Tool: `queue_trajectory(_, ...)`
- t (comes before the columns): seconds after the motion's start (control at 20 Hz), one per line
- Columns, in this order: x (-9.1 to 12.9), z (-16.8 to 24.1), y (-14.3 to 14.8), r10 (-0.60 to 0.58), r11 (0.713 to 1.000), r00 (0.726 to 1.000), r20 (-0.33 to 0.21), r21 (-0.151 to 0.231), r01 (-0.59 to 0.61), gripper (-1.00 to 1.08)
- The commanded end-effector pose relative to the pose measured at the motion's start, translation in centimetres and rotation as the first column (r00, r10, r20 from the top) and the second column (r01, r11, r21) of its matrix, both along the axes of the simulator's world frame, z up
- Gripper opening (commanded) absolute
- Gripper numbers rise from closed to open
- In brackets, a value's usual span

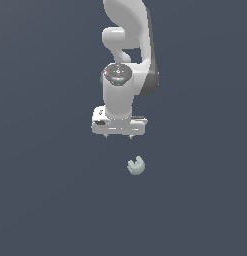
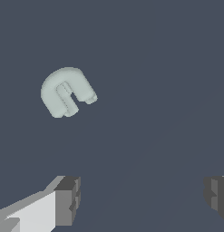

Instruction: Pick up the object and move it to a goal position.

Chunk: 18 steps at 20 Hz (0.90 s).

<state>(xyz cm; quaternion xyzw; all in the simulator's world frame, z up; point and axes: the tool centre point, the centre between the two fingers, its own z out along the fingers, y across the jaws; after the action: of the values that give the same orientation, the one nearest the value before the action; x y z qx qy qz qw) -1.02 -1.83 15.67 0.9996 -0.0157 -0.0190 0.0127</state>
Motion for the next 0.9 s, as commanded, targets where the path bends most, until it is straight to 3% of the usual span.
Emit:
queue_trajectory(0.0,0.1,-0.1,0.1,-0.015,1.000,1.000,0.001,0.000,0.015,1.00)
queue_trajectory(0.5,1.5,-0.9,1.1,-0.163,0.987,0.987,0.008,0.002,0.163,1.00)
queue_trajectory(0.85,3.1,-1.9,2.3,-0.328,0.945,0.945,0.016,0.004,0.328,1.00)
